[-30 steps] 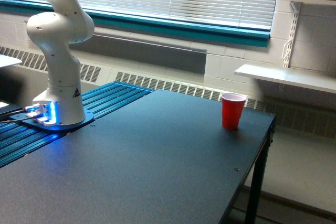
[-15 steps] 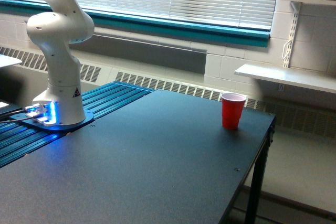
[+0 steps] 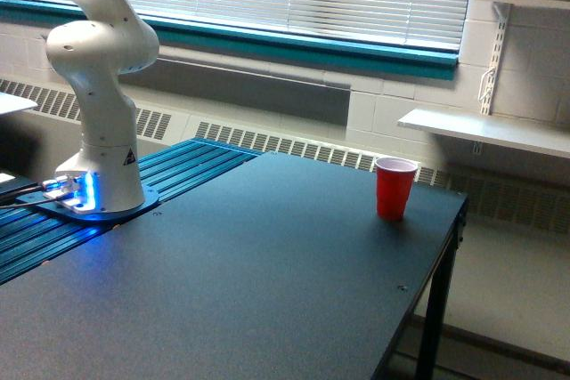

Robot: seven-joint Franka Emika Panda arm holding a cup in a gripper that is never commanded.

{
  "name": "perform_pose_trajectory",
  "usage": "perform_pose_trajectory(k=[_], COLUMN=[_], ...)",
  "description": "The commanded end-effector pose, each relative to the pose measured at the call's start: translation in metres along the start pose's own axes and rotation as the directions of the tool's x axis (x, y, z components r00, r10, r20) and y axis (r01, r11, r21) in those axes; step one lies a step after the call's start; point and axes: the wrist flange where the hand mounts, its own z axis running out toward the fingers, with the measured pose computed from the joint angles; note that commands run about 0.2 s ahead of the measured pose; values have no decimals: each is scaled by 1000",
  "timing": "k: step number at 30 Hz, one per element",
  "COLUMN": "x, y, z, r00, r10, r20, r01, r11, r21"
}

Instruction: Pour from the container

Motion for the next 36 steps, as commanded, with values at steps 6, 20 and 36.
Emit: perform_pose_trajectory(k=[6, 20, 36], x=[-61, -110, -152], y=[39, 81, 120], z=[52, 103, 143], r00=[985, 977, 955], r10=[-99, -78, -7], r20=[143, 197, 297], r01=[114, 116, 81], r11=[989, 975, 968], r21=[-98, -187, -237])
